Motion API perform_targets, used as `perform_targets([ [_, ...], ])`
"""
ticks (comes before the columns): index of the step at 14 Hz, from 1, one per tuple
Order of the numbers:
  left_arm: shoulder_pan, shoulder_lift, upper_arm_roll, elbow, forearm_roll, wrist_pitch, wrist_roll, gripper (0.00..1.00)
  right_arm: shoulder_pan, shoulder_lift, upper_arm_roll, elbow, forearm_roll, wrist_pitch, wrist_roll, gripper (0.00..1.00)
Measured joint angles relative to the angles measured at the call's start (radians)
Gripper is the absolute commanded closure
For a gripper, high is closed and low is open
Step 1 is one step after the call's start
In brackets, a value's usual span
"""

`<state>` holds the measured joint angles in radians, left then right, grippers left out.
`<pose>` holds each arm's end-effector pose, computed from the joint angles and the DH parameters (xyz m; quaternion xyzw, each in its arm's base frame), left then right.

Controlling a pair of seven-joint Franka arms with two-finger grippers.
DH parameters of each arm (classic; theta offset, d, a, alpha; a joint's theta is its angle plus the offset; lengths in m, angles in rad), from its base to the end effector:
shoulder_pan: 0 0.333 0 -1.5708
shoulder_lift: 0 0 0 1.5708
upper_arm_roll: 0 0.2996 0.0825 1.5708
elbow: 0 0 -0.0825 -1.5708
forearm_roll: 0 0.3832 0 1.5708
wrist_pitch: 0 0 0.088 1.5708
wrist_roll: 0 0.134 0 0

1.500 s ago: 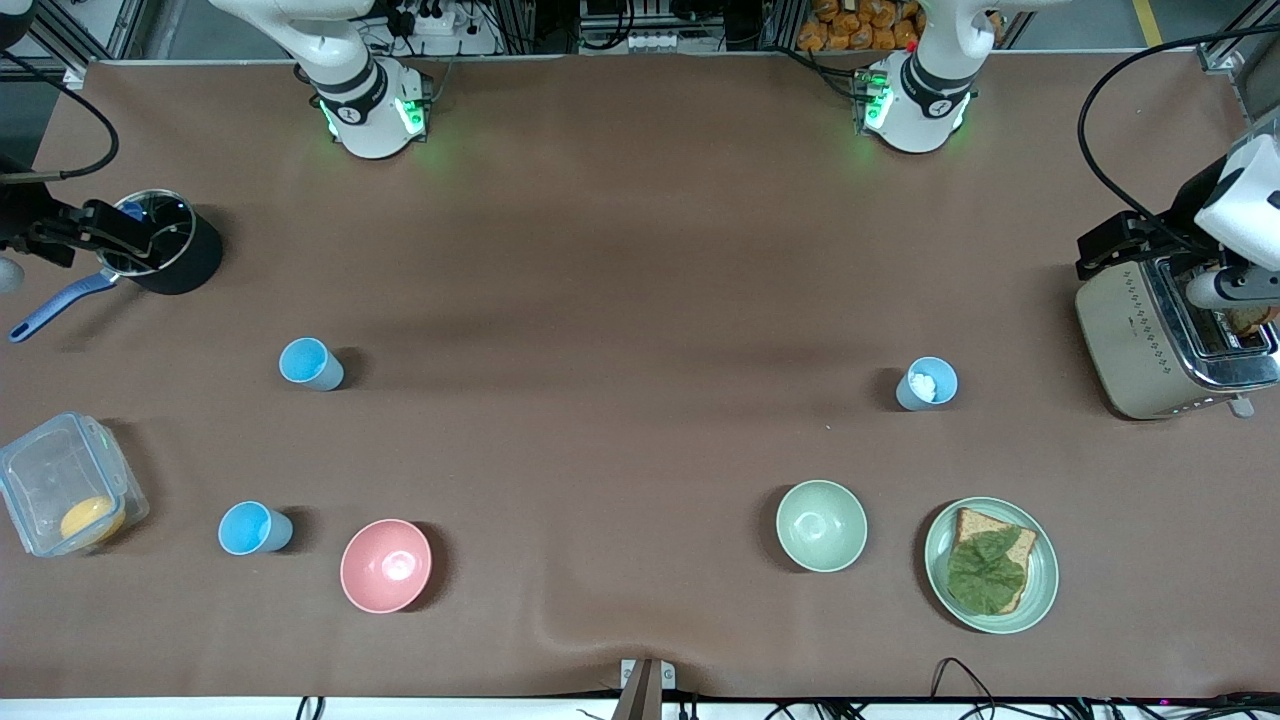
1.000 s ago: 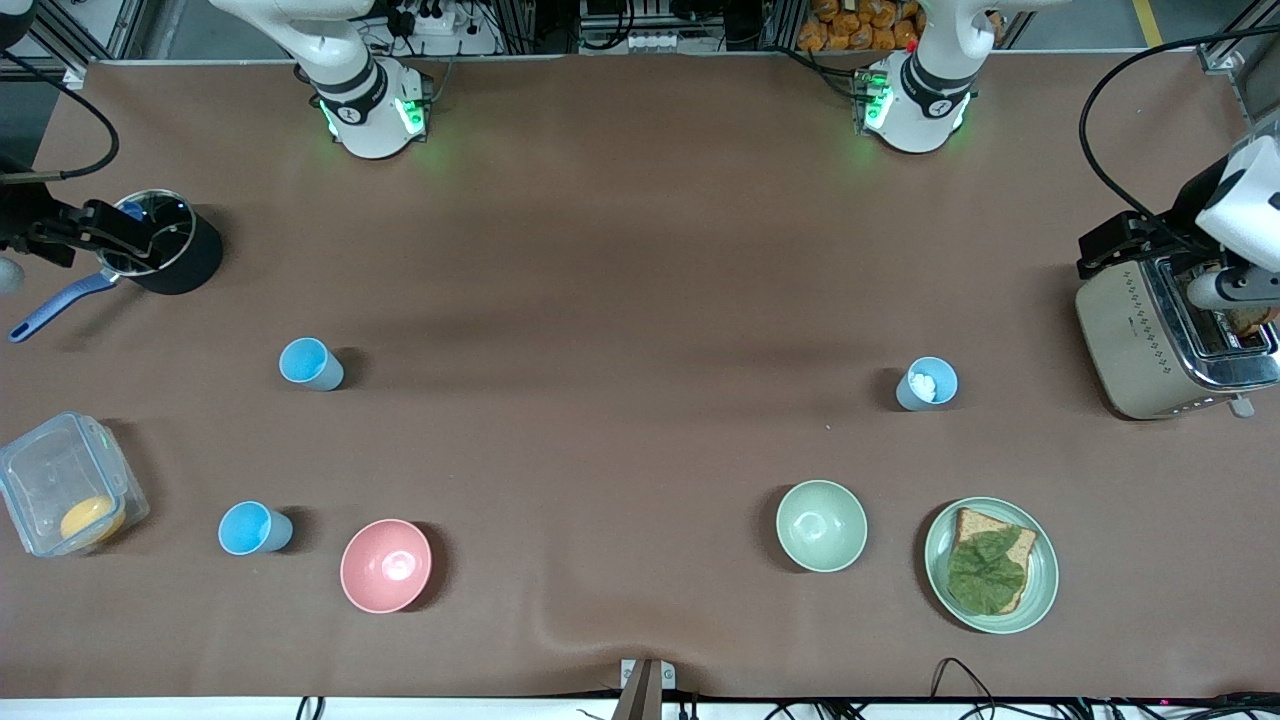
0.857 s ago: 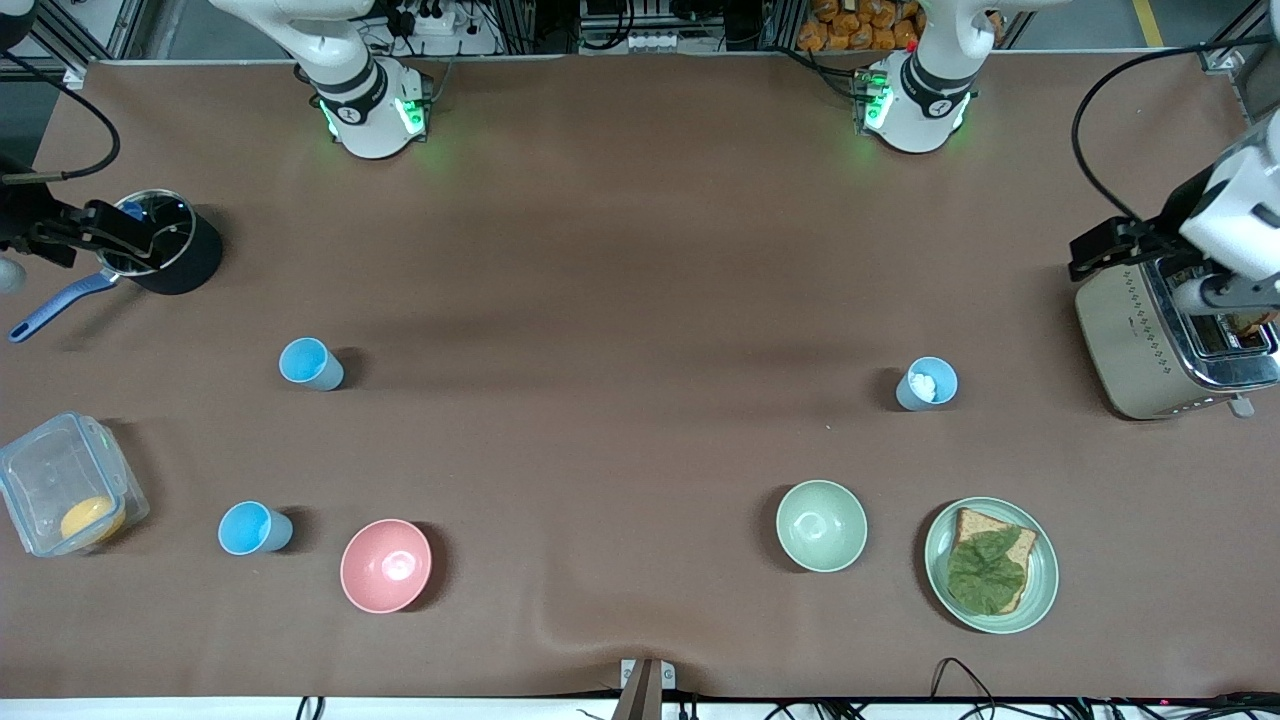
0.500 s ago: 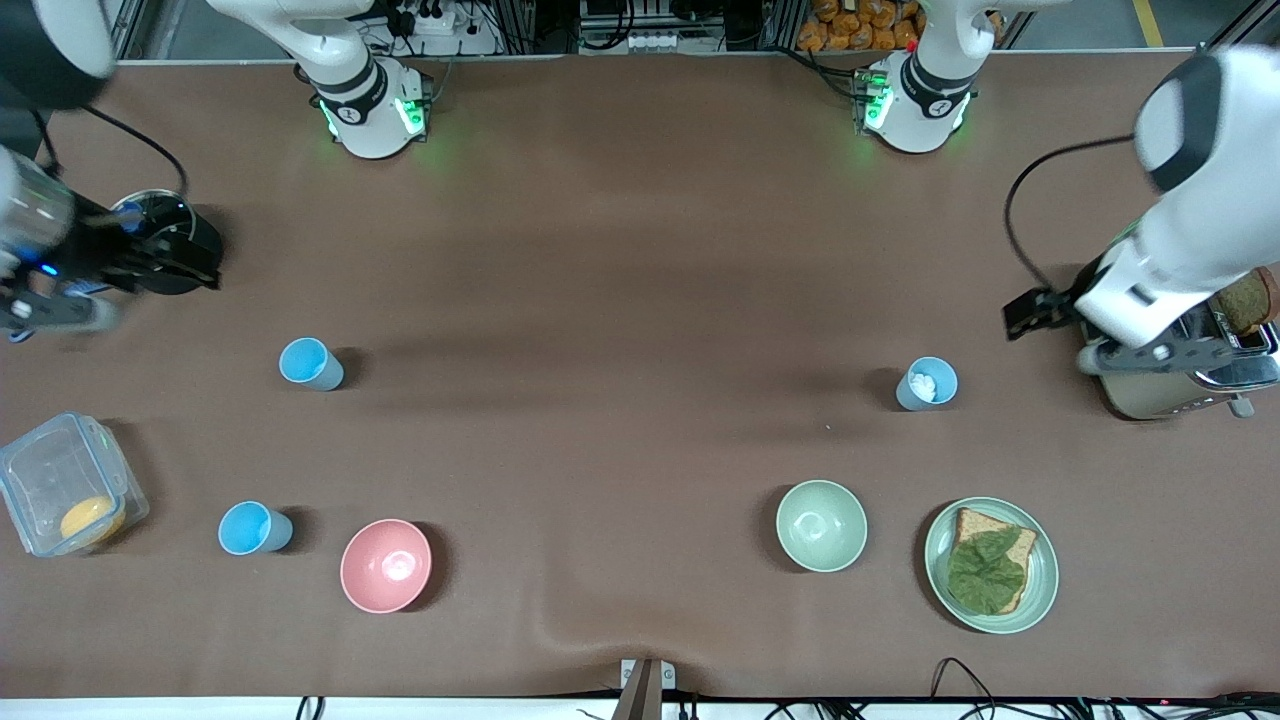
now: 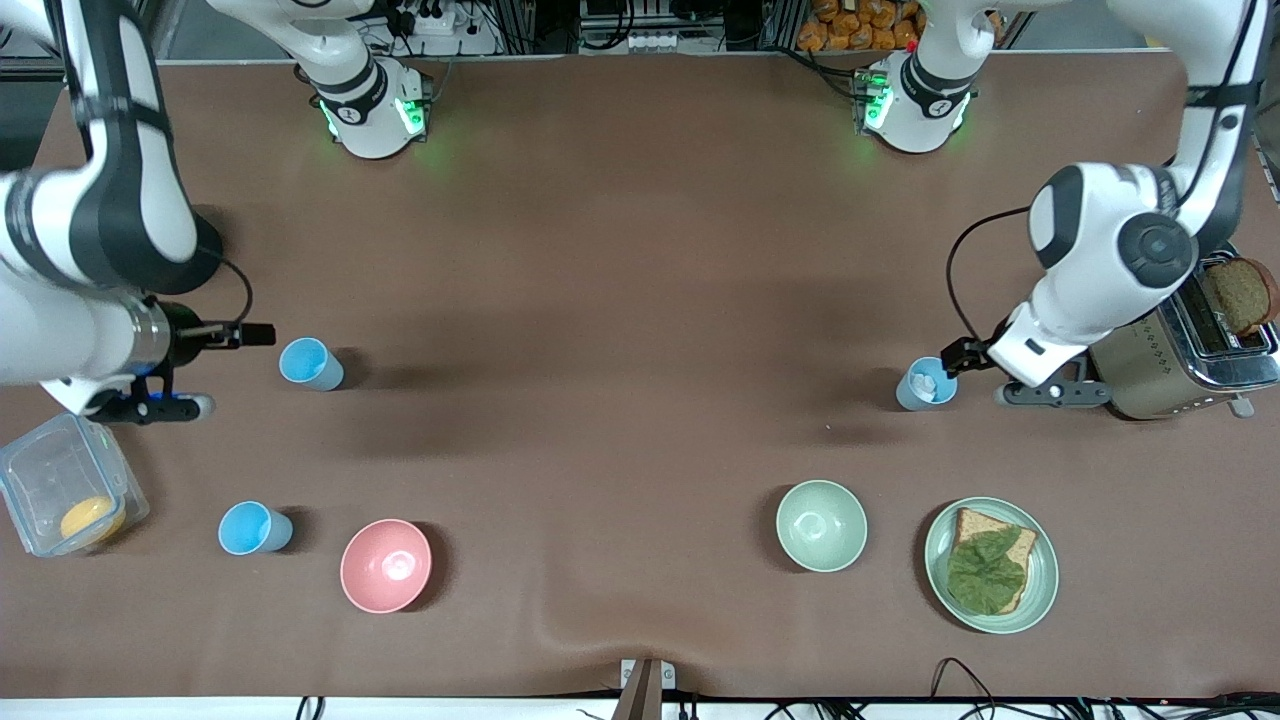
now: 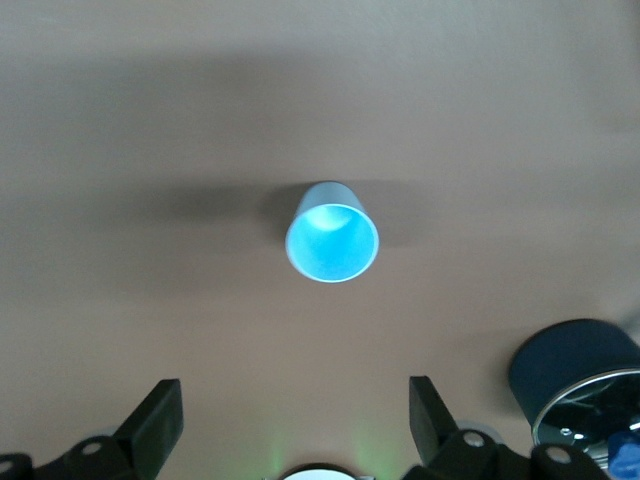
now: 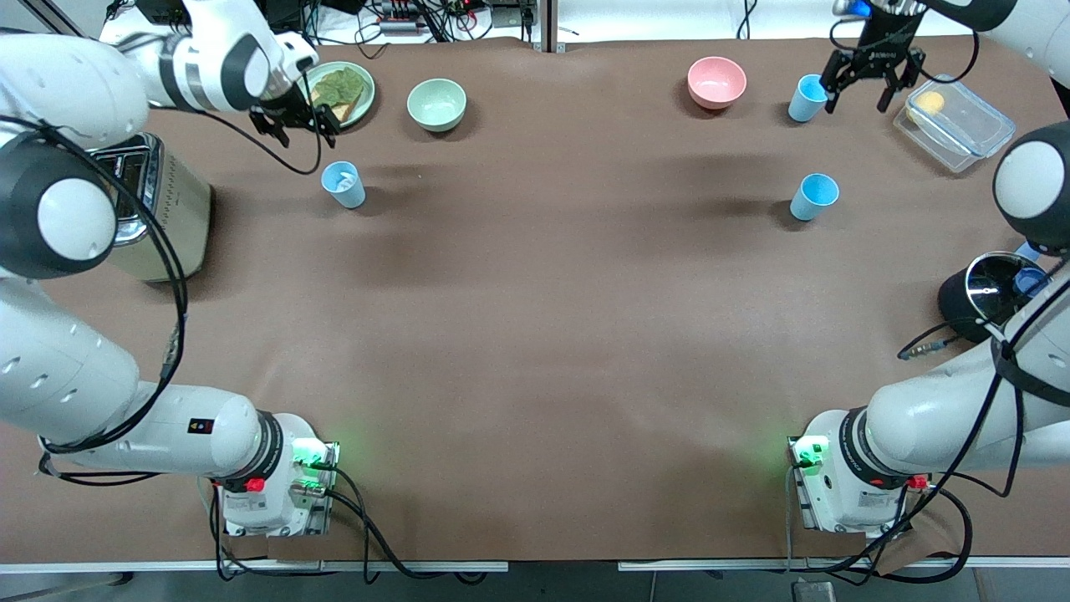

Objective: Stack blue cups with both arms
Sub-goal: 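Grasp the tissue-filled blue cup with the left gripper while the right gripper grasps another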

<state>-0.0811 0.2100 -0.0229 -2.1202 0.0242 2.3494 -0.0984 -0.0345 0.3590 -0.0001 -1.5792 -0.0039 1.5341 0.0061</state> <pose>0.5654 -0.0582 0.2726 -0.9999 0.0109 -0.0102 0.0053 0.5976 -0.0212 0.3661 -0.9795 0.0196 0.2007 0.0009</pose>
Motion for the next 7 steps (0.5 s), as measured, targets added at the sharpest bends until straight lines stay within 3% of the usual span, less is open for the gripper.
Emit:
perform_targets([
  [4, 0.000, 0.083, -0.001, -0.023, 0.000, 0.092, 0.000, 0.09, -0.077, 0.078, -0.004, -0.006, -0.014, 0.078, -0.001, 0.00],
  [5, 0.000, 0.101, -0.001, -0.027, 0.000, 0.109, 0.000, 0.16, -0.084, 0.088, -0.004, -0.022, -0.018, 0.114, -0.002, 0.00],
  [7, 0.001, 0.121, -0.001, -0.035, 0.000, 0.123, 0.000, 0.51, -0.088, 0.100, -0.004, -0.068, -0.019, 0.176, -0.002, 0.00],
])
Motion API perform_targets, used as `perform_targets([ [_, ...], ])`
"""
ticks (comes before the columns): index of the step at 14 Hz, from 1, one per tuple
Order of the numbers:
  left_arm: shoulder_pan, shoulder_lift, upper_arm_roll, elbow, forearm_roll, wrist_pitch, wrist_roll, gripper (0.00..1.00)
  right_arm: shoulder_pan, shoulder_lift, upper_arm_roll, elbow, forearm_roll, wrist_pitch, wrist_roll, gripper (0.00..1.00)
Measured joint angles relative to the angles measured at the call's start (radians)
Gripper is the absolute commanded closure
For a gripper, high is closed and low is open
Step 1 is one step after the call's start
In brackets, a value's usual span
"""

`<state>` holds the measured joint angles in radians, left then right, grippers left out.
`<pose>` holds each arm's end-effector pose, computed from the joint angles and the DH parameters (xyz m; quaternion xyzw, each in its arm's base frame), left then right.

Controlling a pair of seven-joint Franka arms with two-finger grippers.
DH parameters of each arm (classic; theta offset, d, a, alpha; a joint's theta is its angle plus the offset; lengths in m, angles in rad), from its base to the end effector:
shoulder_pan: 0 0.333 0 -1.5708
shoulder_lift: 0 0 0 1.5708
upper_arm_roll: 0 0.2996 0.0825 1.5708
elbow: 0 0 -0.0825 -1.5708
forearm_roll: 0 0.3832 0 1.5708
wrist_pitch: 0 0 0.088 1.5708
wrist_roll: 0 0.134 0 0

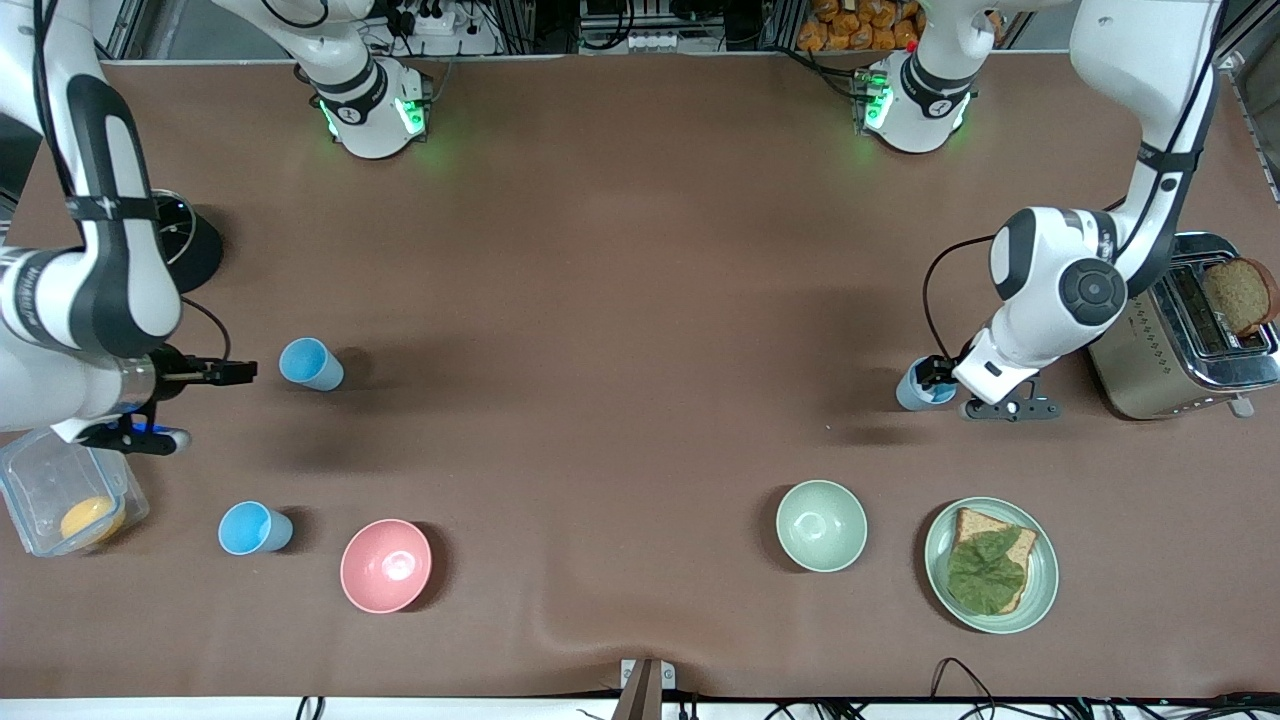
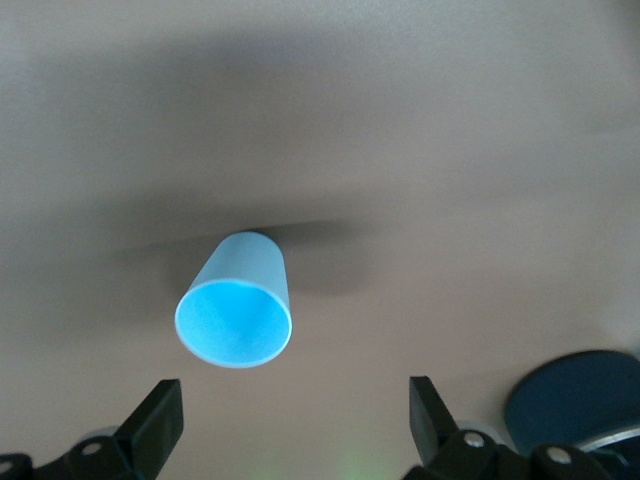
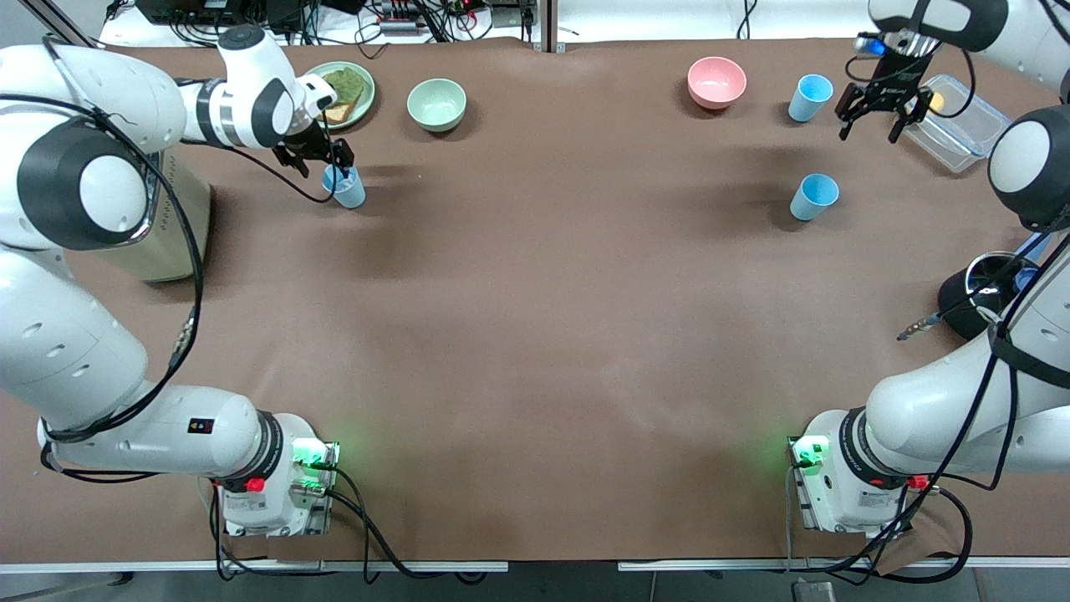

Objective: Stack blue cups with both arms
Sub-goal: 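Grasp the tissue-filled blue cup with the left gripper while the right gripper grasps another, then carry the tissue cup with the left gripper toward the table middle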

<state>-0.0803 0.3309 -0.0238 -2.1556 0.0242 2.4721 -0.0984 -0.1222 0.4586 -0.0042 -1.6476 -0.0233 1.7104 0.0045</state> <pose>0.5573 -0.0582 0.2007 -0.9999 0.0118 0.0067 0.0043 0.6026 -0.0792 0.2830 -0.9786 0.0602 0.1970 0.0001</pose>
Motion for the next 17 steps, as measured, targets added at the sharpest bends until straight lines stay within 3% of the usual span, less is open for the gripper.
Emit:
perform_targets([
  [2, 0.000, 0.003, 0.000, -0.008, 0.000, 0.001, 0.000, 0.93, 0.000, 0.001, 0.002, -0.055, 0.000, 0.057, 0.000, 0.00],
  [3, 0.000, 0.004, 0.000, -0.011, 0.000, 0.001, 0.000, 1.00, 0.000, 0.001, 0.002, -0.083, 0.000, 0.088, 0.000, 0.00],
  [9, 0.001, -0.007, -0.017, 0.006, -0.004, 0.016, -0.005, 1.00, 0.000, 0.001, 0.000, -0.183, -0.001, 0.146, 0.000, 0.00],
  [11, 0.002, -0.035, -0.067, 0.035, -0.006, -0.012, -0.052, 1.00, -0.001, 0.001, -0.001, -0.214, -0.002, 0.181, 0.000, 0.00],
  [15, -0.009, -0.077, -0.193, 0.148, -0.006, -0.189, -0.187, 1.00, -0.001, 0.010, -0.001, -0.263, -0.002, 0.245, 0.000, 0.00],
  [16, -0.012, -0.078, -0.220, 0.160, -0.006, -0.203, -0.219, 1.00, -0.001, 0.018, -0.001, -0.266, -0.002, 0.254, 0.000, 0.26],
  [17, -0.018, -0.075, -0.245, 0.163, -0.006, -0.207, -0.261, 1.00, -0.001, 0.026, 0.000, -0.267, -0.002, 0.262, 0.000, 0.73],
])
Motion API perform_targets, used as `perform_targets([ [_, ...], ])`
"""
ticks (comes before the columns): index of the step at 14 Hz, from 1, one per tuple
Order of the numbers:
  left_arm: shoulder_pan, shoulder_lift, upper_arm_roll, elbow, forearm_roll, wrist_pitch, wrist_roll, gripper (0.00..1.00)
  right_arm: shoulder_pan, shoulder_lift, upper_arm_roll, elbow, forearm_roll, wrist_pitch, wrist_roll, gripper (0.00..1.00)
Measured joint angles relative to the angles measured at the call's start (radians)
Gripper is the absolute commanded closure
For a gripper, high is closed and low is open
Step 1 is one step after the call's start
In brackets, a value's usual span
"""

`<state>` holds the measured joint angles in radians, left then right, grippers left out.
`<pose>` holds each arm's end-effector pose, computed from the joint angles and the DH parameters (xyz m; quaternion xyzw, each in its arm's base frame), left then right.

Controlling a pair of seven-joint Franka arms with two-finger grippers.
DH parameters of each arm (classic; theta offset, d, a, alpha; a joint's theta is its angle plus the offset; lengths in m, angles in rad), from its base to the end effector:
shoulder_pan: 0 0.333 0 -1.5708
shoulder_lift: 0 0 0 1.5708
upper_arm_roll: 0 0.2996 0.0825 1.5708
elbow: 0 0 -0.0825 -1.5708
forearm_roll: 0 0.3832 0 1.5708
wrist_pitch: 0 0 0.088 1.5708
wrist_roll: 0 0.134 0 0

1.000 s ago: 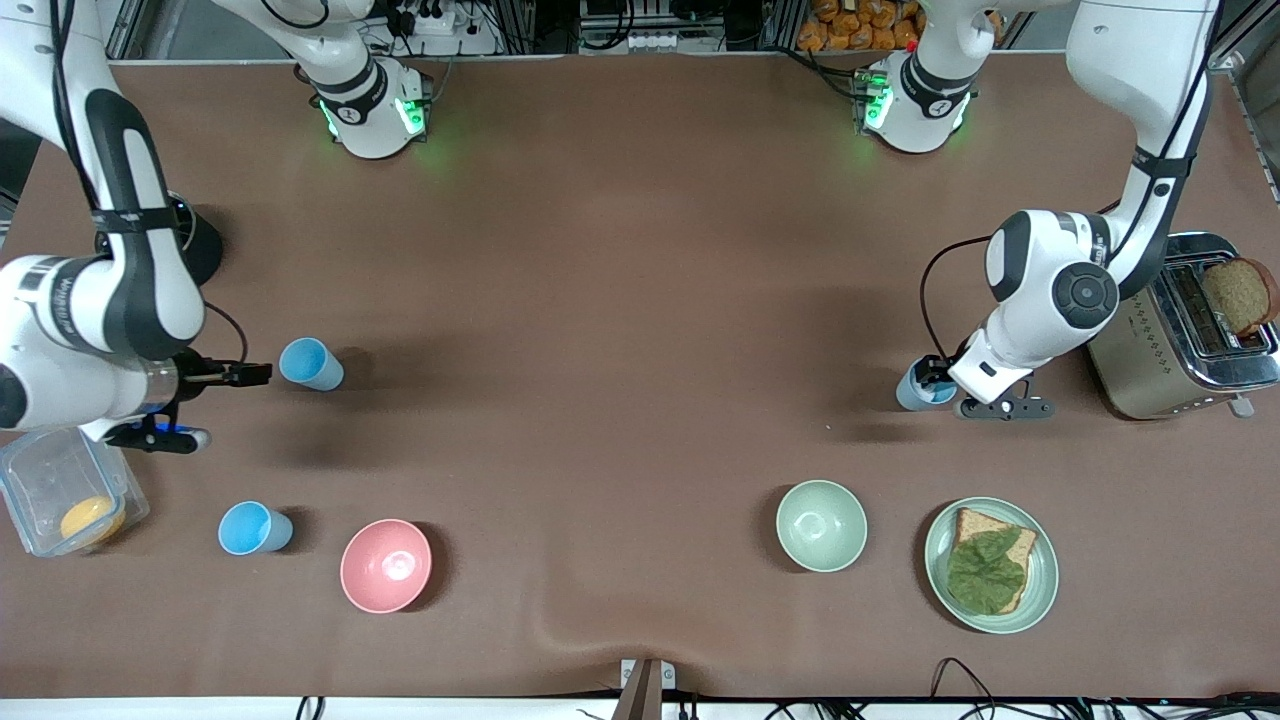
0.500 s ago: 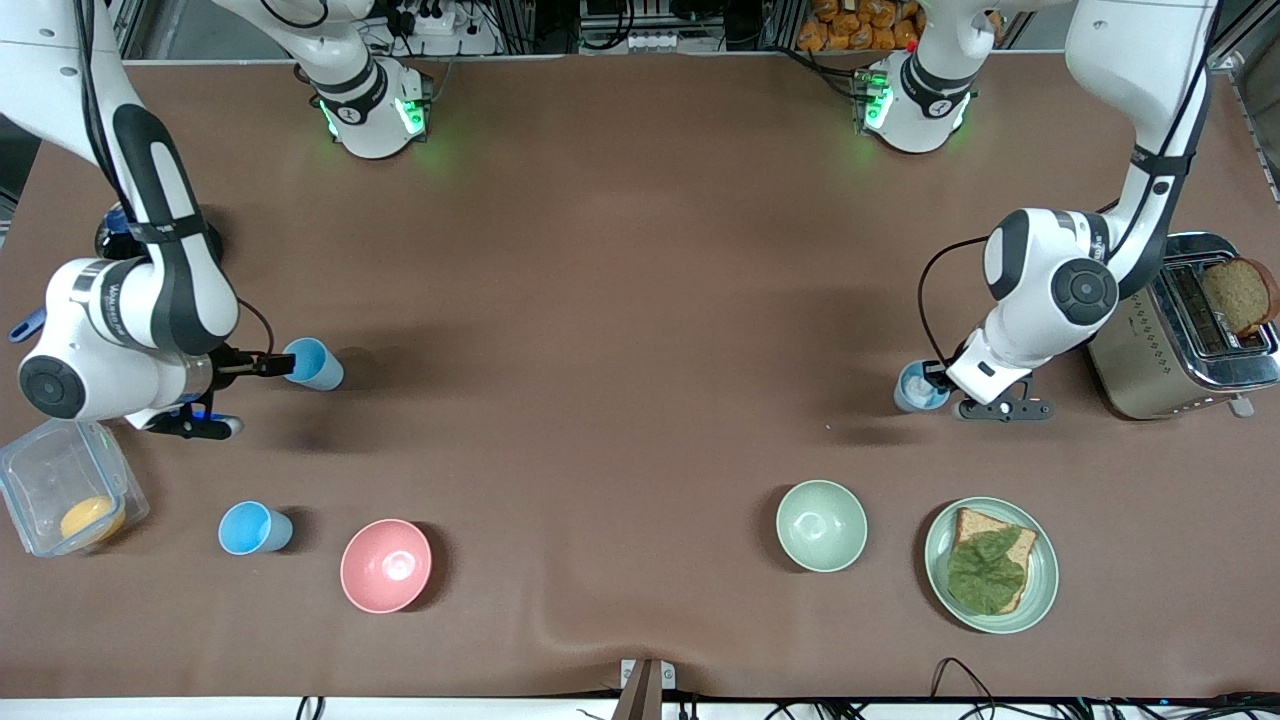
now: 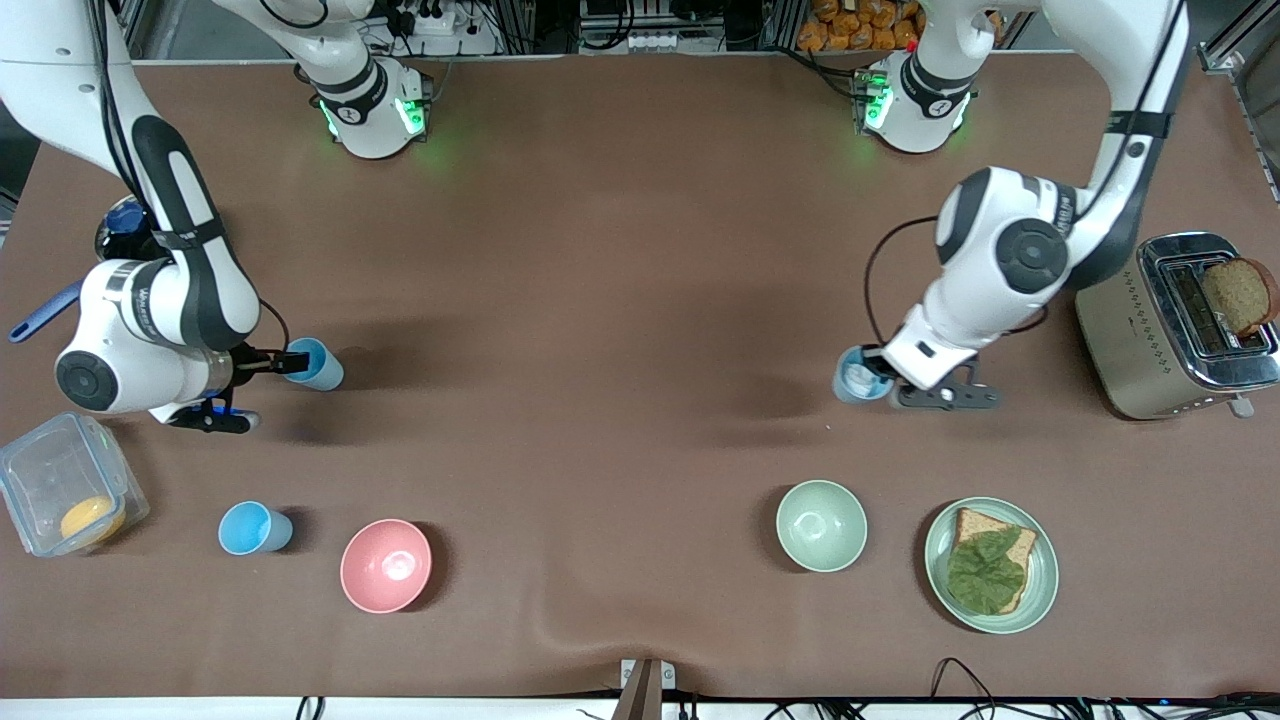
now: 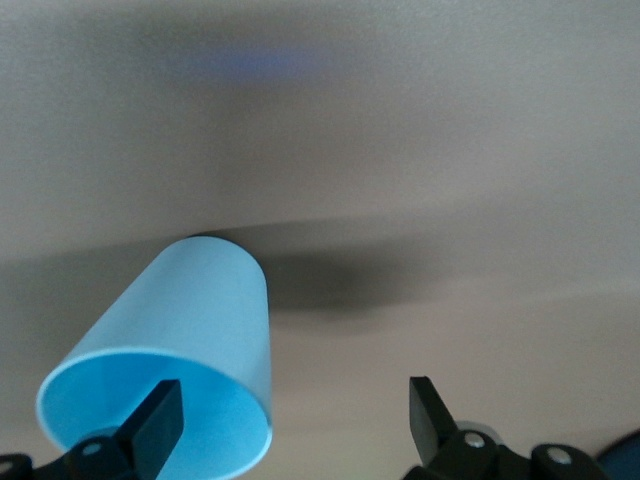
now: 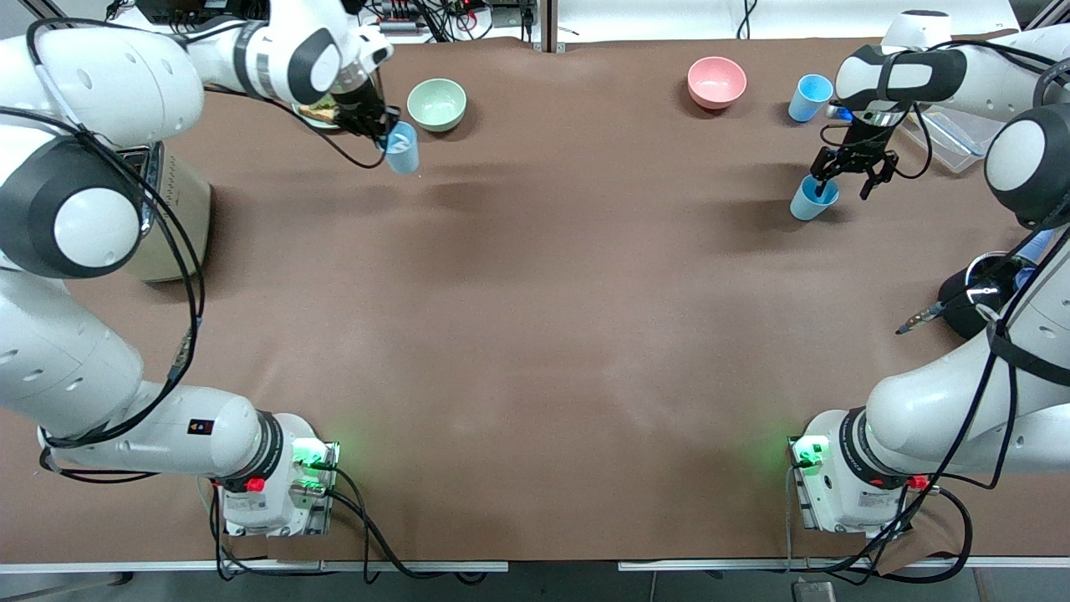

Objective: Stack blue cups with both arms
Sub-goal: 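Carry the tissue cup with the left gripper toward the table middle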

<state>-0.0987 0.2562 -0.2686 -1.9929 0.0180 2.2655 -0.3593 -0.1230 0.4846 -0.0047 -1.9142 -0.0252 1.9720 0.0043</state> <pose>0.5579 -0.2109 0.2984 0.9996 -0.0051 0.0026 0.0294 0.5523 -0.0732 0.1748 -0.9756 0.0572 0.2121 0.0017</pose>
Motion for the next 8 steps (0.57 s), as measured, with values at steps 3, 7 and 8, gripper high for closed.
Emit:
perform_targets([
  [3, -0.076, 0.040, -0.029, 0.009, 0.000, 0.003, -0.130, 1.00, 0.000, 0.012, 0.002, -0.001, 0.000, 0.006, -0.001, 1.00],
  [7, -0.227, 0.141, -0.032, 0.082, 0.000, 0.017, -0.341, 1.00, 0.001, 0.014, 0.008, -0.001, 0.000, 0.008, -0.001, 1.00],
  [8, -0.260, 0.170, -0.032, 0.108, 0.000, 0.017, -0.387, 1.00, 0.001, 0.014, 0.009, 0.000, 0.000, 0.011, -0.002, 1.00],
])
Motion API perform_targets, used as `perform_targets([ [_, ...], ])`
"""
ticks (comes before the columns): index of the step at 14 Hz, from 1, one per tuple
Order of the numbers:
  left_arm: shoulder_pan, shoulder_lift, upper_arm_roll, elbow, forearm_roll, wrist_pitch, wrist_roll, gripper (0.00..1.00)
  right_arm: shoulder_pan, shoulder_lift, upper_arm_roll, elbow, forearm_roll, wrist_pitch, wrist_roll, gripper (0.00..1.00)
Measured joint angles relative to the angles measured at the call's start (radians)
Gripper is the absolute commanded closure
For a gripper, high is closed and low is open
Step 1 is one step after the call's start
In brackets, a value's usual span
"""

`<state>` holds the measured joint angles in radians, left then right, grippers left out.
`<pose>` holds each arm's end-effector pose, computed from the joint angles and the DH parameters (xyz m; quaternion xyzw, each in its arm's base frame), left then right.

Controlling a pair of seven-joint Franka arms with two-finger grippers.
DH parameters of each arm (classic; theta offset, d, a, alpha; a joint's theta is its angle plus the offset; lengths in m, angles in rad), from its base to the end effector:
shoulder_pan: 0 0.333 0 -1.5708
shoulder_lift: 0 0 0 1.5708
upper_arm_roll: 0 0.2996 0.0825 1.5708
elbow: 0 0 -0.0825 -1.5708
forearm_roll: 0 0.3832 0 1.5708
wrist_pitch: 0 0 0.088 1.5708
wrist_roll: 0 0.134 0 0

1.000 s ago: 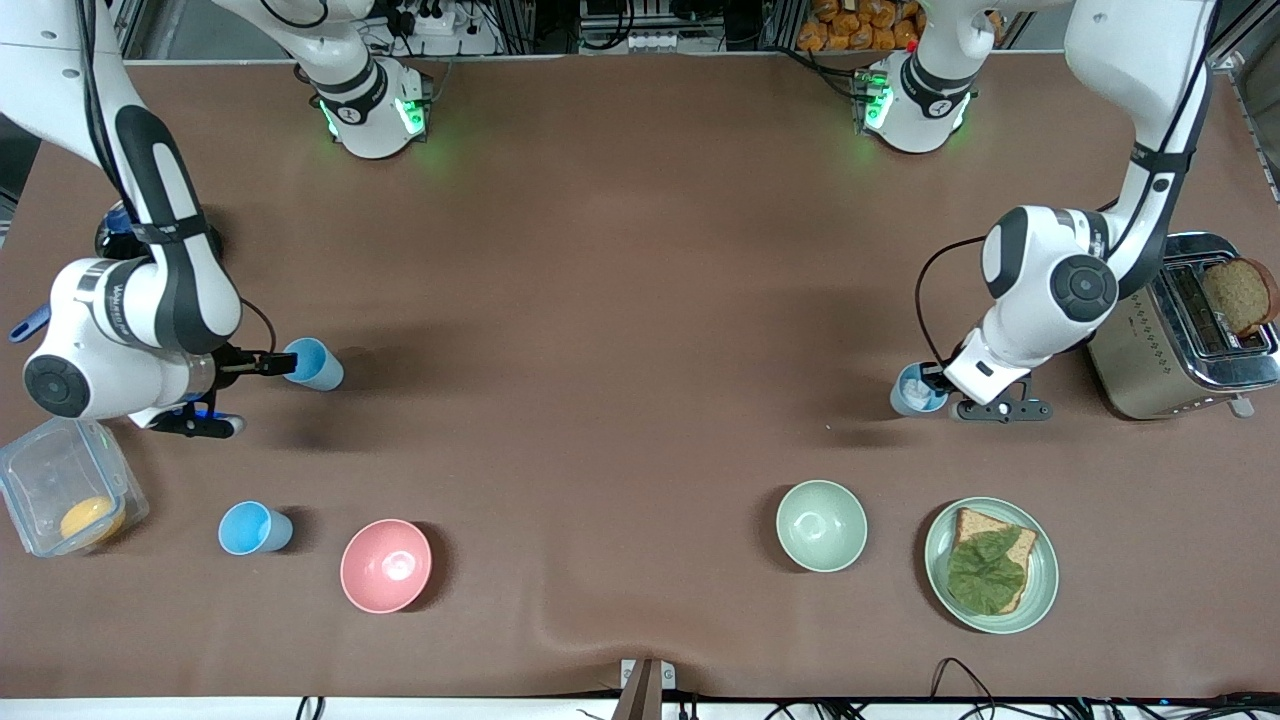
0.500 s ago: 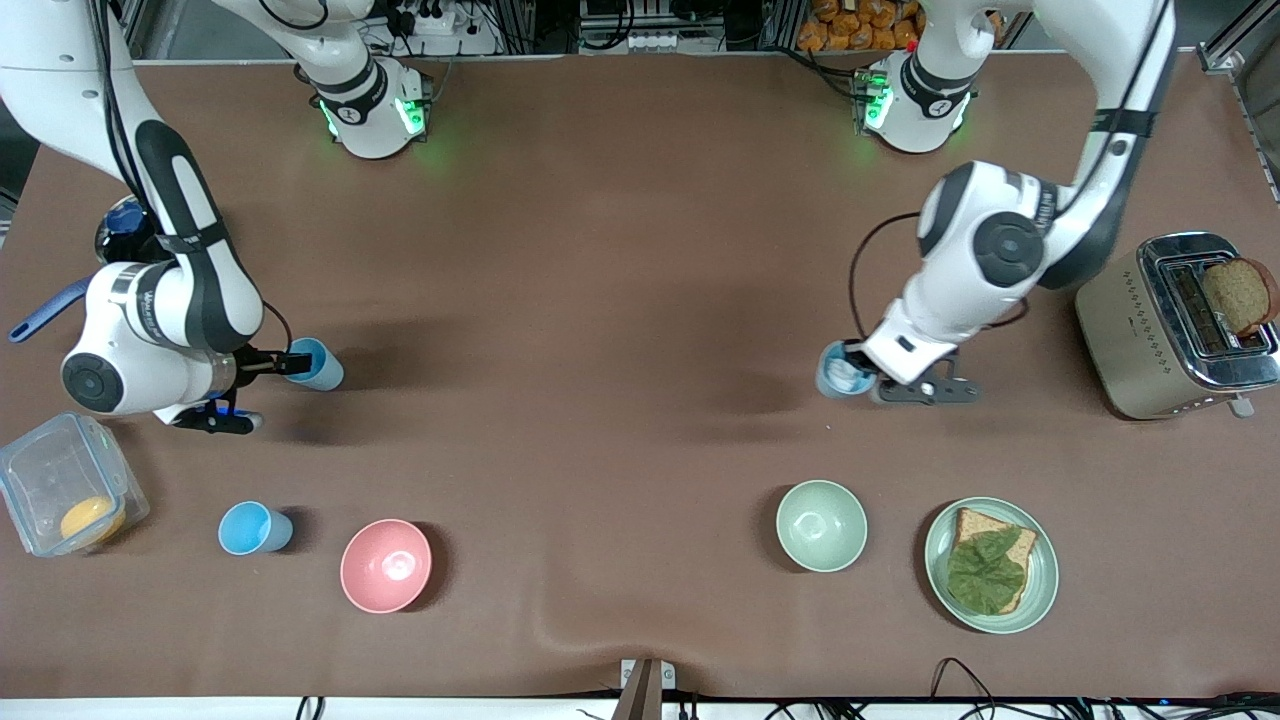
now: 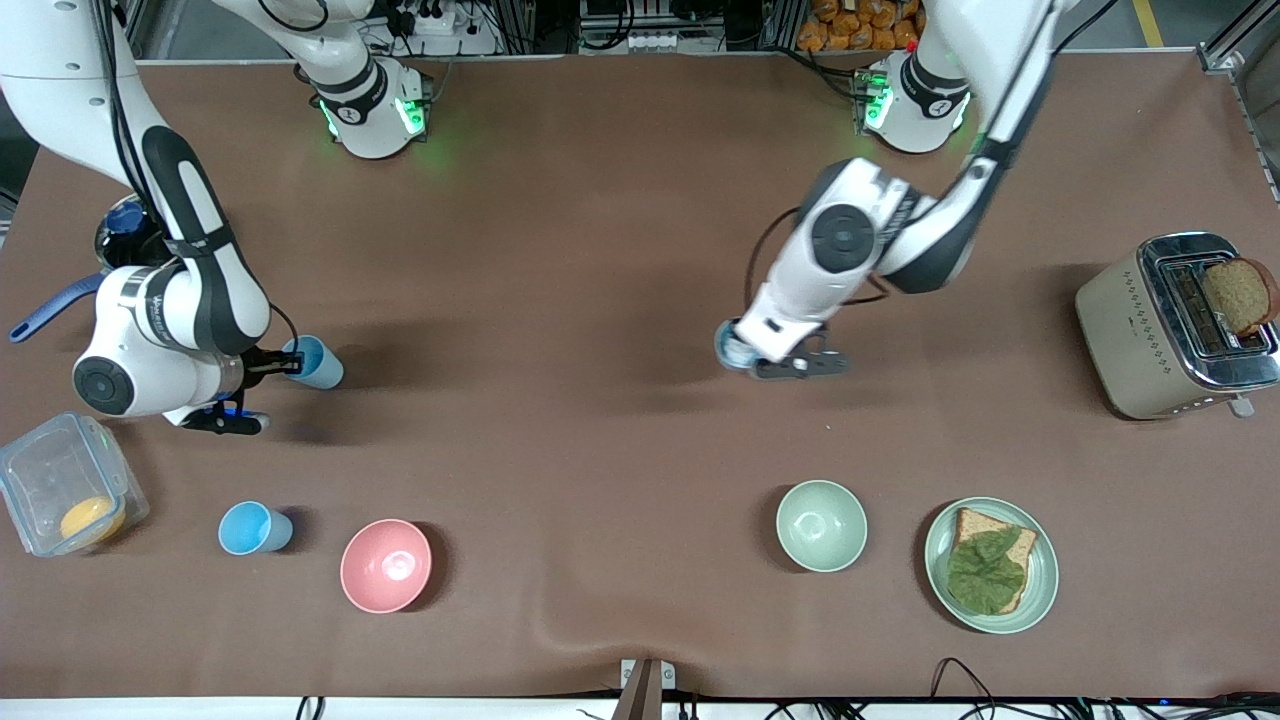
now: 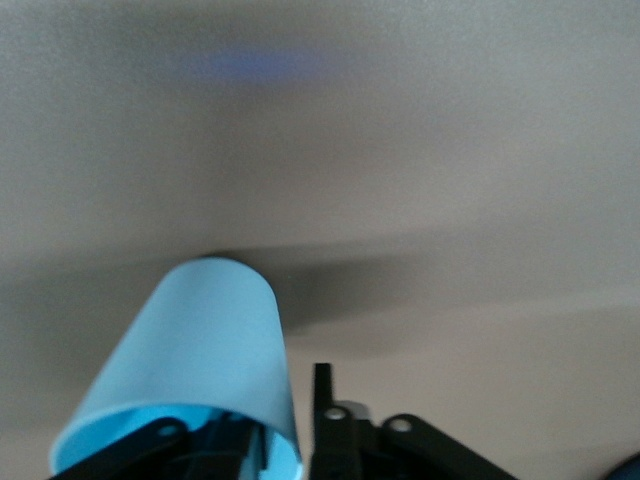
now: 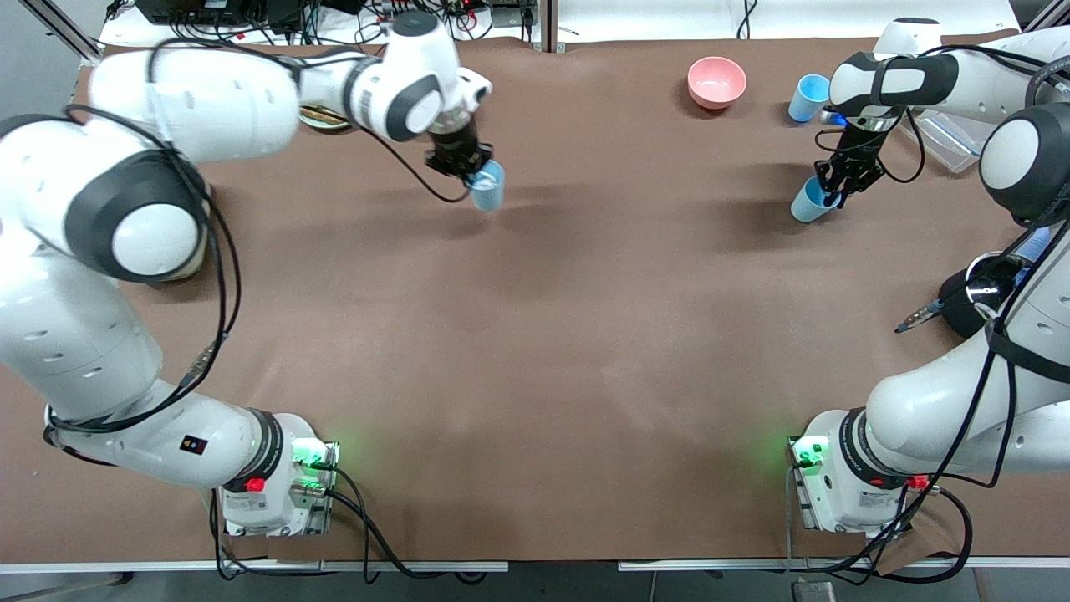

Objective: Stack blue cups with both arms
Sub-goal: 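Carry the tissue cup with the left gripper toward the table middle, then set the tissue cup down with the left gripper while the right gripper approaches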

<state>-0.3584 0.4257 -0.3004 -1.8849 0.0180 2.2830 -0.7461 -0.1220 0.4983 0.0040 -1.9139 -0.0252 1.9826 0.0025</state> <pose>0.4968 -0.3766 0.2491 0.9973 0.0500 -0.0385 0.0388 0.5526 -0.0677 0.1676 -0.9756 0.0515 0.2133 0.0031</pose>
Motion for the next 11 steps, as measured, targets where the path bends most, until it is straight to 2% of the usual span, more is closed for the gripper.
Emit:
perform_targets([
  [3, -0.072, 0.085, 0.002, 0.069, 0.000, 0.049, -0.091, 1.00, 0.001, -0.013, 0.007, 0.015, 0.000, 0.000, -0.004, 1.00],
  [6, -0.130, 0.160, 0.004, 0.127, 0.002, 0.110, -0.170, 1.00, 0.019, -0.068, 0.015, 0.025, 0.000, -0.020, -0.013, 1.00],
  [11, -0.189, 0.211, 0.008, 0.156, 0.004, 0.205, -0.222, 1.00, 0.112, -0.175, 0.022, 0.090, 0.006, -0.186, -0.009, 1.00],
])
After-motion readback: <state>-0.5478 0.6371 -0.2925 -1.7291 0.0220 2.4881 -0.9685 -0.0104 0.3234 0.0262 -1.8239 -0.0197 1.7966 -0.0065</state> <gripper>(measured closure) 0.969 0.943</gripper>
